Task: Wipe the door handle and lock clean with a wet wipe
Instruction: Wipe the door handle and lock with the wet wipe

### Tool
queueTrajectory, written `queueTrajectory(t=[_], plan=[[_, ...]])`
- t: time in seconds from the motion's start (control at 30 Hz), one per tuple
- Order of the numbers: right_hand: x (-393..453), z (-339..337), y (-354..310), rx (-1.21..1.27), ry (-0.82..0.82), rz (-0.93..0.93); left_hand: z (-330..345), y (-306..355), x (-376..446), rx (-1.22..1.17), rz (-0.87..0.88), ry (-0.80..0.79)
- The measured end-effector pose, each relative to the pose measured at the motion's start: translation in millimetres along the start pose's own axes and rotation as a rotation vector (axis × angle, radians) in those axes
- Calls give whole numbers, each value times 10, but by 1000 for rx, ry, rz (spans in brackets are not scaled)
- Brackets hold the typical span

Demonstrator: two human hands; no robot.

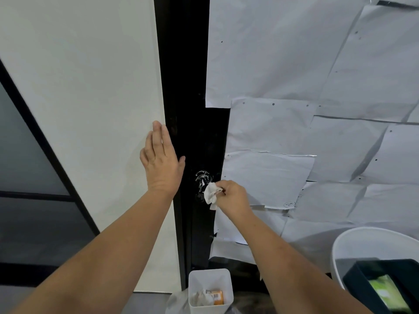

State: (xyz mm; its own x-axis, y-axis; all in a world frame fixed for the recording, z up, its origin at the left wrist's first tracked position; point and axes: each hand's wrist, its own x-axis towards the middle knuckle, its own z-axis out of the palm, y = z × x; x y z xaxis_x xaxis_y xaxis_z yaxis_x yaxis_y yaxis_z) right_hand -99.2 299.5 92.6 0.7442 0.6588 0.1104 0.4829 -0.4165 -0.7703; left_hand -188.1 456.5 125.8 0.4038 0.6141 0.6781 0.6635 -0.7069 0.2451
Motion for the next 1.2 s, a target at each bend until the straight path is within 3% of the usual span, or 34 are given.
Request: queueTrajectory(t=[0.1, 0.33, 0.47, 0.63, 0.87, 1.03, 1.2], plan=[[-18, -27, -46, 141, 1, 90, 9, -34, -113, 21, 20, -13], [-80, -81, -156, 246, -63, 83, 121, -96, -386, 35, -5, -99], [-144, -125, -222, 490, -94, 161, 114, -96, -406, -6, 69, -140], [-86, -116, -170, 806, -171, 247, 67, -78, -370, -268, -30, -248], [-17, -56, -242, 976, -144, 300, -87, -128, -310, -699, -76, -645], [-21, 37, -318, 921, -143, 311, -54, -209, -339, -703, -80, -798], [30, 22, -277, 786, -50, 364, -112, -205, -328, -804, -171, -771]])
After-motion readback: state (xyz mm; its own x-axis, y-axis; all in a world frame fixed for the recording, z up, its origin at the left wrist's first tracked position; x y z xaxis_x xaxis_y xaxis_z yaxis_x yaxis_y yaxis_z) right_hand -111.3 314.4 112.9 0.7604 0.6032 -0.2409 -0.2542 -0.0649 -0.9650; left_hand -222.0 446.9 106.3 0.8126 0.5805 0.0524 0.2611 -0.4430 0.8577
